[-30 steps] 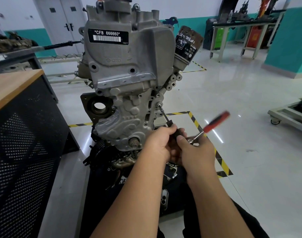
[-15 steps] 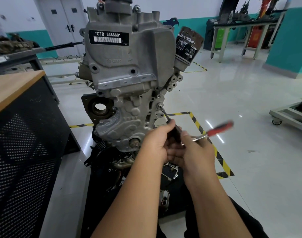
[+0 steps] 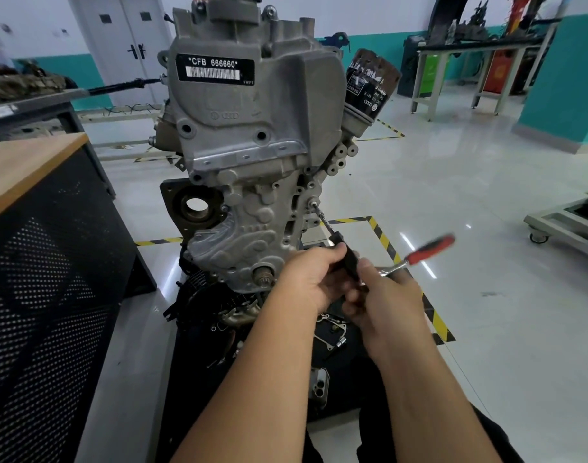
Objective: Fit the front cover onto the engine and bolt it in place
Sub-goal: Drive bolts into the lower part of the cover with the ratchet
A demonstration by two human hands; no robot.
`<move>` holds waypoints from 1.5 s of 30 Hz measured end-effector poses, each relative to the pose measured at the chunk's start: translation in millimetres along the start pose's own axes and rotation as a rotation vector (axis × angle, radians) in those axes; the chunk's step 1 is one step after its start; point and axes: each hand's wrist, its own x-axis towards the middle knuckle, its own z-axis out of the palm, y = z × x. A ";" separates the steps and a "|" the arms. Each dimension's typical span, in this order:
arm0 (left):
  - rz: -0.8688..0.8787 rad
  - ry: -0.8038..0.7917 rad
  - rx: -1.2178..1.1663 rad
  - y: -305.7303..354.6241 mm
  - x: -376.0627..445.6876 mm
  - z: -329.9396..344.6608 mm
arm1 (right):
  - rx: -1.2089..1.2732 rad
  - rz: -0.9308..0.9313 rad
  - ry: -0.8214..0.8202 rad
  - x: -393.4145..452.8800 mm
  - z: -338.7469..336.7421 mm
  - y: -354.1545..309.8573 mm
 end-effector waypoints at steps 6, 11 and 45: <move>-0.031 -0.046 0.042 0.4 -0.5 1.5 | -0.012 -0.058 0.010 0.5 2.4 1.5; -0.024 0.001 0.064 -2.6 0.9 4.5 | 0.057 0.077 -0.076 4.5 -4.0 -0.9; 0.001 0.063 -0.002 0.4 6.7 0.8 | -0.090 0.027 0.073 -0.1 2.1 12.1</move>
